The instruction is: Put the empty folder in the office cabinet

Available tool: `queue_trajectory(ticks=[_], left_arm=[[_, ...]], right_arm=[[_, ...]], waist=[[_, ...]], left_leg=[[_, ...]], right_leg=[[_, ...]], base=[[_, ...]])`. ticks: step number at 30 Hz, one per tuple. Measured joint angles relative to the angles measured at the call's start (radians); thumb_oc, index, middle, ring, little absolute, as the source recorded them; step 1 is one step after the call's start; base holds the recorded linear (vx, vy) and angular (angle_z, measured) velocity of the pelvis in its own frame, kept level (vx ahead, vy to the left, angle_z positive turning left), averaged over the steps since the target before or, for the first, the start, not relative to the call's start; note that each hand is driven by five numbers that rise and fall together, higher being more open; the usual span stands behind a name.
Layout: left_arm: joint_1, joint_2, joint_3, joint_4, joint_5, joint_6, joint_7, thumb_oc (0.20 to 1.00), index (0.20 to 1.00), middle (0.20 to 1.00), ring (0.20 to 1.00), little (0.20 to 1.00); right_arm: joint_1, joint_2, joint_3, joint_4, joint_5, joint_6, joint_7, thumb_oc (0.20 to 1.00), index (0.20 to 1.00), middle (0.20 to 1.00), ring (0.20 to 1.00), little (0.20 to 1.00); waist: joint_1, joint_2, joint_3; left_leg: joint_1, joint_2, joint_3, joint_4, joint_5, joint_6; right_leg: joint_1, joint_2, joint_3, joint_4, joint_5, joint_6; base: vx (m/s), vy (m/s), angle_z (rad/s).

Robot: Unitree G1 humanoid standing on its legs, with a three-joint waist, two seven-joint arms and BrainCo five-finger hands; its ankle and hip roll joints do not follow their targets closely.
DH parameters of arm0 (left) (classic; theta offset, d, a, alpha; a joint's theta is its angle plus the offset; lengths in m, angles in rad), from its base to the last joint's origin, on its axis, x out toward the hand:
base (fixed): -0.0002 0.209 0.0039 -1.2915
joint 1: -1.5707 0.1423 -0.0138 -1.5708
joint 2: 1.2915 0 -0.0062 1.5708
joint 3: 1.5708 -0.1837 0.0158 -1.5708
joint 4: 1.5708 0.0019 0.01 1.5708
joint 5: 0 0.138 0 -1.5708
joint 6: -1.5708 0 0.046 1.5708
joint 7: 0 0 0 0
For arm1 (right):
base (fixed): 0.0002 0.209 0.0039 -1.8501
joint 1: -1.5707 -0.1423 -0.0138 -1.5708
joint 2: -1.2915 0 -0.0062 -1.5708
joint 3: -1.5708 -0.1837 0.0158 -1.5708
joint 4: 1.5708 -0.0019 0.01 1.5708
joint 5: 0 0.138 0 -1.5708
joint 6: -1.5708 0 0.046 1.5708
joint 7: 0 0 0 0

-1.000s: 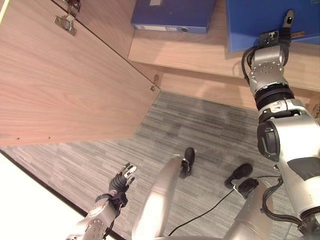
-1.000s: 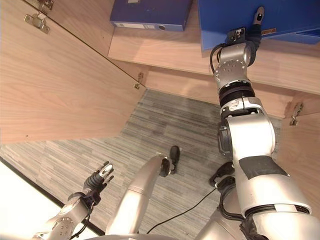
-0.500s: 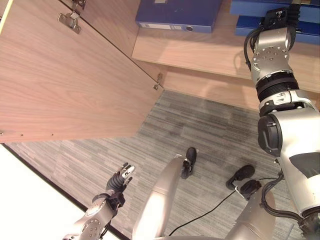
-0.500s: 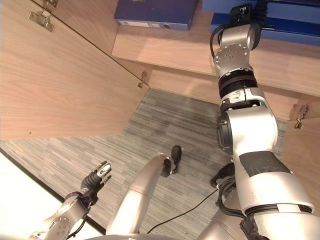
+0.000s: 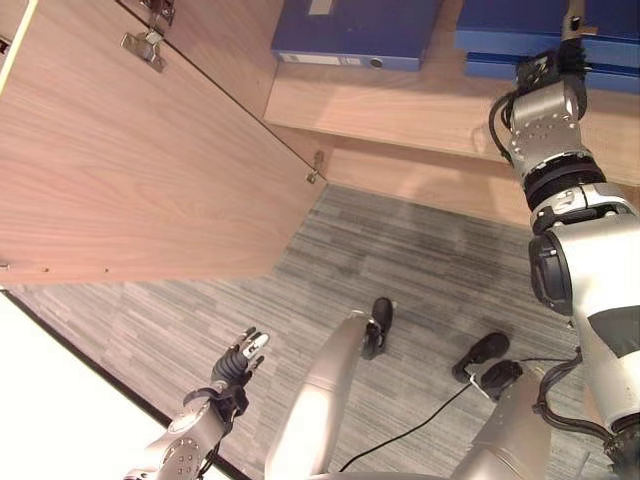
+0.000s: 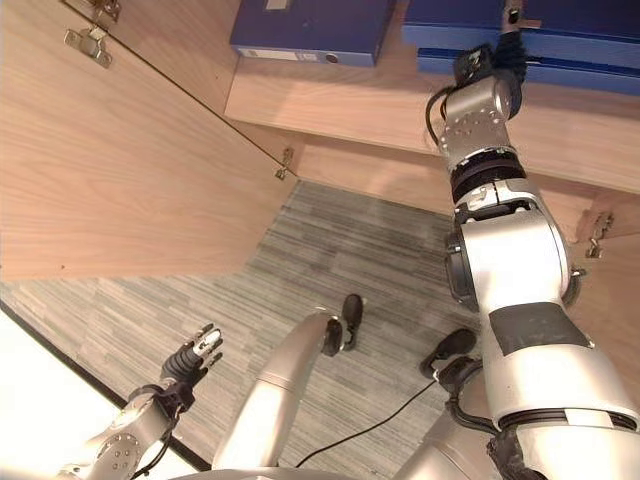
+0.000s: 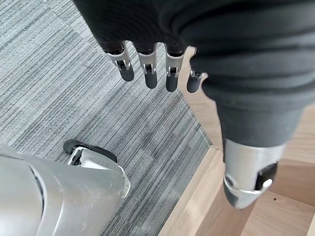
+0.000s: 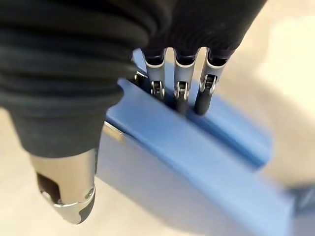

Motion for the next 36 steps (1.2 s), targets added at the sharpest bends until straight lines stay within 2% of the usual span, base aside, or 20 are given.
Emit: queue_trajectory(ticks=[1, 3, 5, 7, 11, 16, 20, 23, 26, 30, 33, 36], left_arm=[[0.006, 0.003, 0.000, -0.003, 0.000, 0.000, -0.002, 1.000, 1.000, 1.000, 1.000, 1.000], [0.013, 0.031, 0.001, -0.015, 0.001, 0.003, -0.012, 1.000, 1.000, 1.000, 1.000, 1.000], [0.013, 0.043, 0.003, -0.014, 0.002, 0.003, -0.015, 1.000, 1.000, 1.000, 1.000, 1.000], [0.021, 0.072, 0.003, -0.028, 0.003, 0.012, -0.024, 1.000, 1.000, 1.000, 1.000, 1.000], [0.054, 0.128, 0.012, -0.048, 0.012, 0.031, -0.051, 1.000, 1.000, 1.000, 1.000, 1.000], [0.056, 0.131, 0.026, -0.051, 0.023, 0.058, -0.077, 1.000, 1.000, 1.000, 1.000, 1.000], [0.063, 0.135, 0.045, -0.051, 0.053, 0.067, -0.097, 1.000, 1.000, 1.000, 1.000, 1.000], [0.067, 0.135, 0.054, -0.056, 0.063, 0.072, -0.125, 1.000, 1.000, 1.000, 1.000, 1.000], [0.090, 0.139, 0.108, -0.095, 0.101, 0.092, -0.158, 1.000, 1.000, 1.000, 1.000, 1.000], [0.120, 0.118, 0.185, -0.130, 0.141, 0.100, -0.173, 1.000, 1.000, 1.000, 1.000, 1.000], [0.118, 0.079, 0.193, -0.131, 0.142, 0.101, -0.177, 1.000, 1.000, 1.000, 1.000, 1.000], [0.118, 0.079, 0.194, -0.131, 0.163, 0.101, -0.183, 1.000, 1.000, 1.000, 1.000, 1.000]], right_arm=[[0.000, -0.006, 0.021, 0.017, -0.031, 0.036, 0.009, 1.000, 1.000, 1.000, 1.000, 1.000], [0.000, -0.034, 0.161, 0.057, -0.172, 0.140, 0.058, 1.000, 1.000, 1.000, 1.000, 1.000], [-0.001, -0.049, 0.173, 0.059, -0.244, 0.184, 0.090, 1.000, 1.000, 1.000, 1.000, 1.000], [-0.001, -0.062, 0.270, 0.076, -0.348, 0.228, 0.141, 1.000, 1.000, 1.000, 1.000, 1.000], [-0.003, -0.106, 0.277, 0.096, -0.499, 0.302, 0.247, 1.000, 1.000, 1.000, 1.000, 1.000], [-0.003, -0.135, 0.266, 0.097, -0.508, 0.319, 0.295, 1.000, 1.000, 1.000, 1.000, 1.000], [-0.005, -0.157, 0.314, 0.096, -0.543, 0.330, 0.373, 1.000, 1.000, 1.000, 1.000, 1.000], [-0.025, -0.179, 0.438, 0.088, -0.666, 0.340, 0.460, 1.000, 1.000, 1.000, 1.000, 1.000], [-0.068, -0.196, 0.617, 0.086, -0.950, 0.338, 0.583, 1.000, 1.000, 1.000, 1.000, 1.000], [-0.077, -0.211, 0.674, 0.059, -1.198, 0.307, 0.656, 1.000, 1.000, 1.000, 1.000, 1.000], [-0.084, -0.226, 0.659, 0.035, -1.264, 0.289, 0.677, 1.000, 1.000, 1.000, 1.000, 1.000], [-0.085, -0.225, 0.657, 0.034, -1.294, 0.289, 0.680, 1.000, 1.000, 1.000, 1.000, 1.000]], waist=[[-0.002, -0.002, -0.009], [-0.006, -0.012, -0.023], [-0.012, -0.013, -0.024], [-0.016, -0.022, -0.031], [-0.018, -0.042, -0.045], [-0.018, -0.043, -0.045], [-0.017, -0.043, -0.045], [-0.018, -0.042, -0.045], [-0.015, -0.043, -0.049], [-0.022, -0.048, -0.056], [-0.025, -0.050, -0.056], [-0.024, -0.051, -0.057]], left_leg=[[0.000, 0.000, 0.000, -0.001, 0.000, 0.000], [-0.002, 0.000, -0.001, -0.001, 0.000, 0.000], [-0.003, 0.000, -0.001, -0.001, 0.000, 0.000], [-0.007, 0.000, -0.002, -0.001, 0.001, -0.001], [-0.008, -0.001, 0.000, -0.006, 0.001, -0.001], [-0.010, -0.001, 0.001, -0.008, 0.001, -0.001], [-0.010, -0.001, 0.002, -0.011, 0.001, -0.001], [-0.010, -0.002, 0.006, -0.012, 0.001, -0.001], [-0.010, -0.002, 0.012, -0.017, 0.001, -0.002], [-0.010, -0.005, 0.014, -0.036, 0.006, 0.000], [-0.003, -0.006, 0.030, -0.071, 0.019, 0.009], [0.008, -0.008, 0.039, -0.091, 0.028, 0.016]], right_leg=[[0.000, 0.000, 0.000, -0.001, 0.000, 0.000], [-0.002, 0.001, 0.000, -0.001, 0.000, 0.000], [-0.003, 0.001, 0.000, -0.001, 0.000, 0.001], [-0.007, 0.001, -0.001, -0.002, 0.001, 0.001], [-0.007, 0.002, -0.001, -0.011, 0.002, 0.004], [-0.007, 0.003, -0.001, -0.017, 0.006, 0.007], [-0.010, 0.003, 0.000, -0.018, 0.005, 0.007], [-0.014, 0.003, 0.004, -0.017, 0.005, 0.007], [-0.021, 0.003, 0.010, -0.017, 0.006, 0.007], [-0.022, 0.004, 0.008, -0.037, 0.013, 0.011], [-0.025, 0.010, 0.015, -0.075, 0.039, 0.017], [-0.018, 0.012, 0.017, -0.101, 0.057, 0.022]], base=[[0.00, 0.000, 0.00], [0.00, 0.000, 0.00], [0.00, 0.000, 0.00], [0.00, 0.000, 0.00], [0.00, 0.000, 0.00], [0.00, 0.000, 0.00], [0.00, 0.000, 0.00], [0.00, 0.000, 0.00], [0.00, 0.000, 0.00], [0.00, 0.008, 0.00], [-0.01, 0.031, -0.09], [0.00, 0.029, -0.07]])
